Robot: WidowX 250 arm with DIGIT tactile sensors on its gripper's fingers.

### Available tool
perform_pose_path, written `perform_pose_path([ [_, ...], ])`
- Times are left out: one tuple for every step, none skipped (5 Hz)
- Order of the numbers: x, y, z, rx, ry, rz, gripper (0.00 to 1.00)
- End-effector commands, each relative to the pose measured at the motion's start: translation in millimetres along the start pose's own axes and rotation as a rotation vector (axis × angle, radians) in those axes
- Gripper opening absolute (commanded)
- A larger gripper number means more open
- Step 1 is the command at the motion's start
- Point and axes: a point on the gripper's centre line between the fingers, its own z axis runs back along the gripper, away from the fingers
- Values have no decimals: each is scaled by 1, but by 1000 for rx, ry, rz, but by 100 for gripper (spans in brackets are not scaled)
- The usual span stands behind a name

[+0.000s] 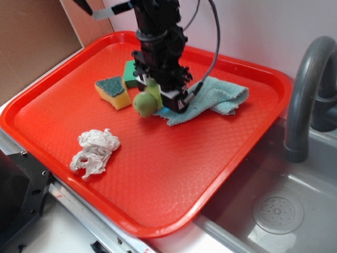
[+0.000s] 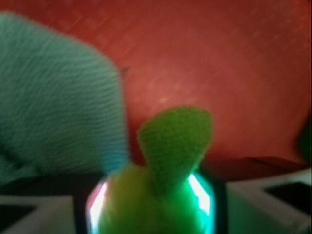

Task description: Grab the green animal.

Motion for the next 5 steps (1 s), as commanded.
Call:
perform_pose_path([
  [-9,6,97,-83,-150,22,0],
  [-23,7,130,-109,-164,55,0],
  [-37,6,147,-83,-190,79,0],
  [-43,-3,145,-44,-223,12,0],
  [-43,-3,145,-44,-223,12,100],
])
